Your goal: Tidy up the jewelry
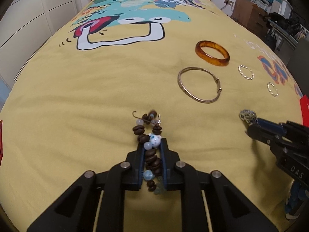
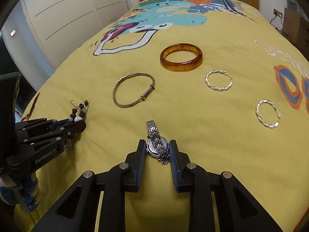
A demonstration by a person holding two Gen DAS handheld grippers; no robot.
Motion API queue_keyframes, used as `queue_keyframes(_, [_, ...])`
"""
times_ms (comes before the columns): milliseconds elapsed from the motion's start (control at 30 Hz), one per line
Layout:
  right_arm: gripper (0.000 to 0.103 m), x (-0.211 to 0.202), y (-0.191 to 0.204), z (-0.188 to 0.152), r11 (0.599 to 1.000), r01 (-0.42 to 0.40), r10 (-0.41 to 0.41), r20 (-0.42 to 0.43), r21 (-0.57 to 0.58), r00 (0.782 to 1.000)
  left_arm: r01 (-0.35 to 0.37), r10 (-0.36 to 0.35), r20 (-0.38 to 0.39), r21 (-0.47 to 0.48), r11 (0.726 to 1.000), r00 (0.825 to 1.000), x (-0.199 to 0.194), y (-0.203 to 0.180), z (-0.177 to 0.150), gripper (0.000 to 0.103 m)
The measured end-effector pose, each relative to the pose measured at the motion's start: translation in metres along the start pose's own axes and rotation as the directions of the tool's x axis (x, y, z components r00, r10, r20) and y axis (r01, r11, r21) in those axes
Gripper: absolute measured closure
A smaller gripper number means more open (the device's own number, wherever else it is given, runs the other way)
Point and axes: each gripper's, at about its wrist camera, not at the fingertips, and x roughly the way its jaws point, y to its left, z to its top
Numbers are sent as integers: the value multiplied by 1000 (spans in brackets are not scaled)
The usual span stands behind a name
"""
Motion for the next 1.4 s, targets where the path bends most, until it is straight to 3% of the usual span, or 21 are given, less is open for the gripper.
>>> queue_keyframes(467, [79,-81,7,-47,999,-5,2,64,46,998,22,-23,46,17,1000,999,-66,-17,-27,90])
queue_keyframes(867, [79,-162,0,-88,994,39,-53,142,100,988,60,-64,76,56,997,995,-117,-47,-52,90])
queue_keyframes(1167, [79,-225,-52,-128,978,113,-146,183,177,972,139,-152,84,151,979,985,-144,-127,-52,90])
queue_keyframes(1400, [79,-261,-124,-151,945,200,-252,186,260,950,236,-257,48,267,934,965,-144,-227,-38,90])
